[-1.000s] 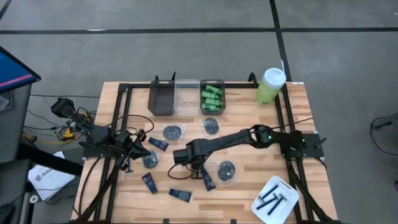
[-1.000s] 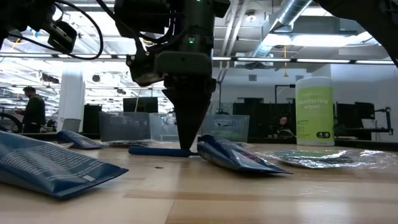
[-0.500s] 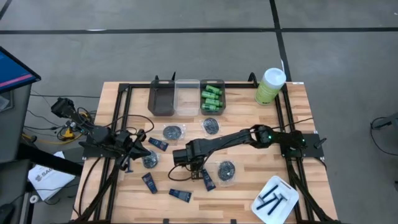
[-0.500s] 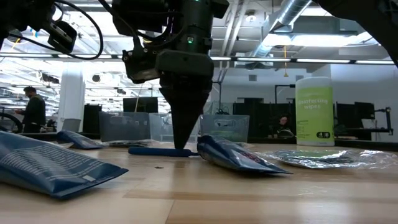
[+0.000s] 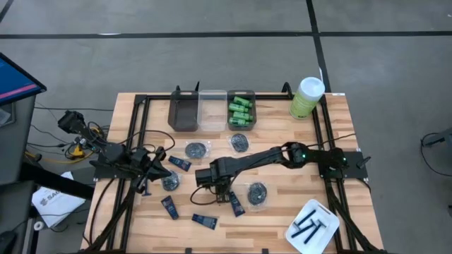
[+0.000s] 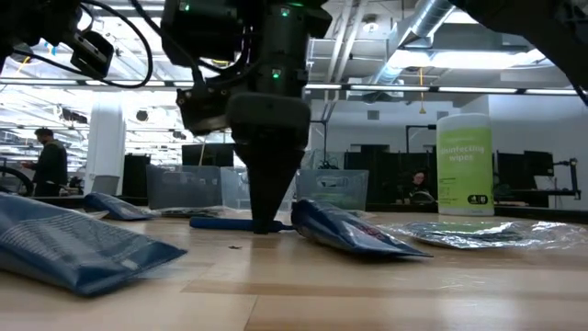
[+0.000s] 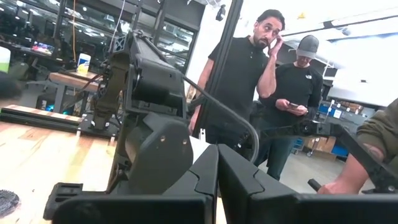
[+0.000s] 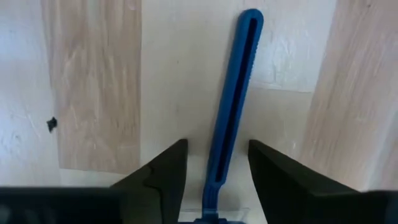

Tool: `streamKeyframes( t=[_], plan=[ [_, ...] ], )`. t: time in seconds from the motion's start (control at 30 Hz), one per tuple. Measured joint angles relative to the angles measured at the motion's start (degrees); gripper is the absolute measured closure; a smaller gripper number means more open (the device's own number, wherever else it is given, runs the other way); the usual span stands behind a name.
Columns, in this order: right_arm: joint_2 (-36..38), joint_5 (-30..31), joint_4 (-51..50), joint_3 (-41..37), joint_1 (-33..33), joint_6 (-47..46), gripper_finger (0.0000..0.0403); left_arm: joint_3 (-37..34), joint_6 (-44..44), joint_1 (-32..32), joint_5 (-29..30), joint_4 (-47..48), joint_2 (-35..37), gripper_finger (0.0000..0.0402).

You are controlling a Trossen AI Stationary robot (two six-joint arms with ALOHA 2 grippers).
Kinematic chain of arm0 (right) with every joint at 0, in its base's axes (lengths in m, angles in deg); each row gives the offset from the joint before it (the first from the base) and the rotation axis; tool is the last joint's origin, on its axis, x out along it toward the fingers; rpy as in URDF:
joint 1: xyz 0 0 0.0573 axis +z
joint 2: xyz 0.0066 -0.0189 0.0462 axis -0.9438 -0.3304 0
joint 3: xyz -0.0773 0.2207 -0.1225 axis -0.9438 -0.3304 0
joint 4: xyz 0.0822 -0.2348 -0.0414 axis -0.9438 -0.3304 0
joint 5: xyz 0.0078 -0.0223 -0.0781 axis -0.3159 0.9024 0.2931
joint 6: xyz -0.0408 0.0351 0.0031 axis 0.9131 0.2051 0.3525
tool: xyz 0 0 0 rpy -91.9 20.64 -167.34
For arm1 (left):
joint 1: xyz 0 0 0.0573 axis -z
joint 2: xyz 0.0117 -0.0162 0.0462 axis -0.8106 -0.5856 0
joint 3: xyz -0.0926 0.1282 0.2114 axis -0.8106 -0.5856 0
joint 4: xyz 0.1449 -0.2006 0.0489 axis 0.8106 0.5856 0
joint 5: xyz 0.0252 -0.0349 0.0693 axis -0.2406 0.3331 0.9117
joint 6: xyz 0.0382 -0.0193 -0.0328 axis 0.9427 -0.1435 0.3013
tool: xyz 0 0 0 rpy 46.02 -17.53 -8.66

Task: Pick & Place Travel size toiletries
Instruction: Put the blue razor into the white bin

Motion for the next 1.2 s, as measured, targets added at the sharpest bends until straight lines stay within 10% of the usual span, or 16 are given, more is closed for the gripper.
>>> streamKeyframes(
  t=[0.37,0.7,1.2],
  plan=[
    [-0.8,-0.1,0.1,-0.1,-0.4,-3.2,0.0387,0.0,0.0,0.0,0.1,-0.2,-0.5,0.0399],
    [1.0,0.4,-0.8,3.3,-2.4,-2.6,0.0389,0.0,0.0,0.0,0.3,-0.4,-0.5,0.0399],
    [22.8,0.7,-18.6,5.6,2.4,-11.4,0.0396,0.0,0.0,0.0,0.2,-0.8,-0.5,0.0399]
  ],
)
